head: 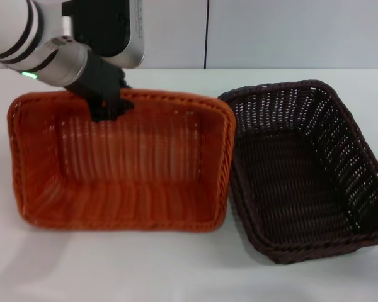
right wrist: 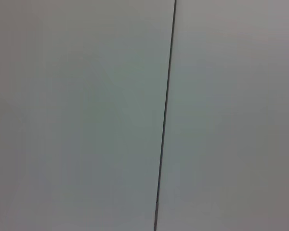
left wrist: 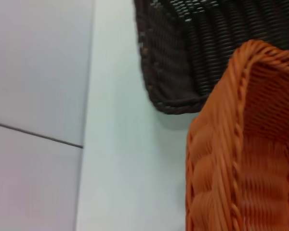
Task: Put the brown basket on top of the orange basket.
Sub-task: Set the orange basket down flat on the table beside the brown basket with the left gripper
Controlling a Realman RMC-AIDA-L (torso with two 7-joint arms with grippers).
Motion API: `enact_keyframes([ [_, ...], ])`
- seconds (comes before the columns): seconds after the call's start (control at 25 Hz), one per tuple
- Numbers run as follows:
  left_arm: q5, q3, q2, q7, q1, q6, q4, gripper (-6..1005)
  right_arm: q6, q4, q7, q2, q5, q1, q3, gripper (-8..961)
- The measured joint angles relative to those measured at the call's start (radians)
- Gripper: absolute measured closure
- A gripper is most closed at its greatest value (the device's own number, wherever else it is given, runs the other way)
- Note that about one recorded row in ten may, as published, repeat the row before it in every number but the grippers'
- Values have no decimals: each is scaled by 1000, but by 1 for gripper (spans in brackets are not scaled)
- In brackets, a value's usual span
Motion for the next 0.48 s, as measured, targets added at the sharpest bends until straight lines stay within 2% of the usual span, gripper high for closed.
enact_keyframes([
  [0.28,32,5,0,-2,-49,71,105,816,-9,0,0,0,-4,2,0,288],
  [0.48,51,17,-2,-7,-66,120,144,627,-11,0,0,0,-5,-1,0,287],
])
